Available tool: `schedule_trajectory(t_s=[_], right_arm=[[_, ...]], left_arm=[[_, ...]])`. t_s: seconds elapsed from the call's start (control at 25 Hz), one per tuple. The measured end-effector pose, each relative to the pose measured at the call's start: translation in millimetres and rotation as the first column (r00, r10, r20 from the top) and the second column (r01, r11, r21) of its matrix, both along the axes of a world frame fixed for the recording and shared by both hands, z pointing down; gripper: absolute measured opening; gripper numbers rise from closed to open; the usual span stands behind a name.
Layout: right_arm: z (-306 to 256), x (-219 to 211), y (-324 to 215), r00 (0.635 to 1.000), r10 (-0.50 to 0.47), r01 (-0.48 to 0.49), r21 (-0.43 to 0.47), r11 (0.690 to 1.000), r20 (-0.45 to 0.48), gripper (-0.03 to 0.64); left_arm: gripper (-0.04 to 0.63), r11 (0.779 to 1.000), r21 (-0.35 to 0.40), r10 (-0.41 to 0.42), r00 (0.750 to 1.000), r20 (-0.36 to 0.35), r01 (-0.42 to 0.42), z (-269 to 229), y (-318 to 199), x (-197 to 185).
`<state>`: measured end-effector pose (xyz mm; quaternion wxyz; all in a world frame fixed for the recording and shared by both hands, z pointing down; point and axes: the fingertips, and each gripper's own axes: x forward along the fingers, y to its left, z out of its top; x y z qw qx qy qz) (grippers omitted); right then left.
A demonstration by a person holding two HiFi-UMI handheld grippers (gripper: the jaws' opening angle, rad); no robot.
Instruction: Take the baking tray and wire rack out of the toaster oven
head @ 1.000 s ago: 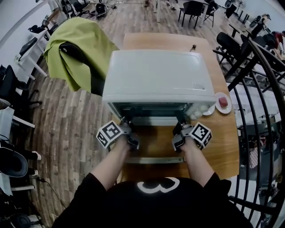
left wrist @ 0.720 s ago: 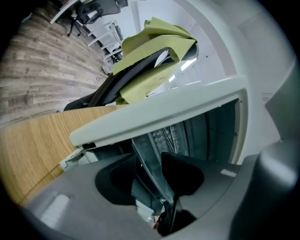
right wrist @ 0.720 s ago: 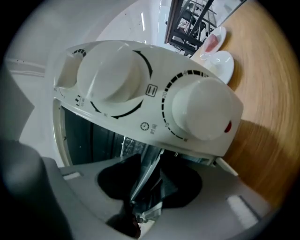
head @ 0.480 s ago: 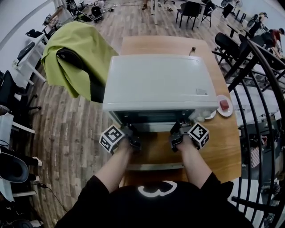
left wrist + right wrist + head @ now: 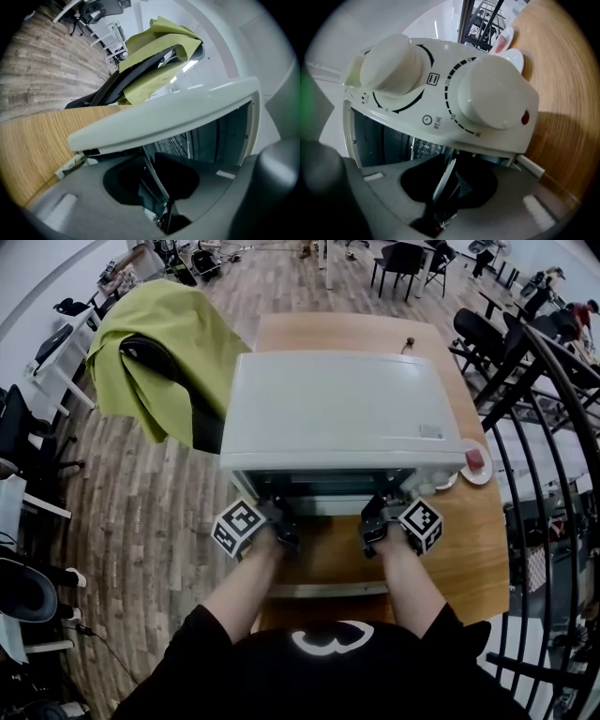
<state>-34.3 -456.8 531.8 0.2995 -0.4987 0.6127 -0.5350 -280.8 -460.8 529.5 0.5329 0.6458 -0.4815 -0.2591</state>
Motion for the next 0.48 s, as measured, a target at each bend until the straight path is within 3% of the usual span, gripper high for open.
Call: schedule_trajectory(t_s=[0.48], right_arm=[[0.8, -0.3, 17.4, 0.999, 0.006, -0.006, 0.004, 1.0, 0.034, 0.054]], left_arm=[[0.075, 1.0, -0.014, 0.018, 1.0, 0.012, -0.018, 1.6, 15.4, -0.4]])
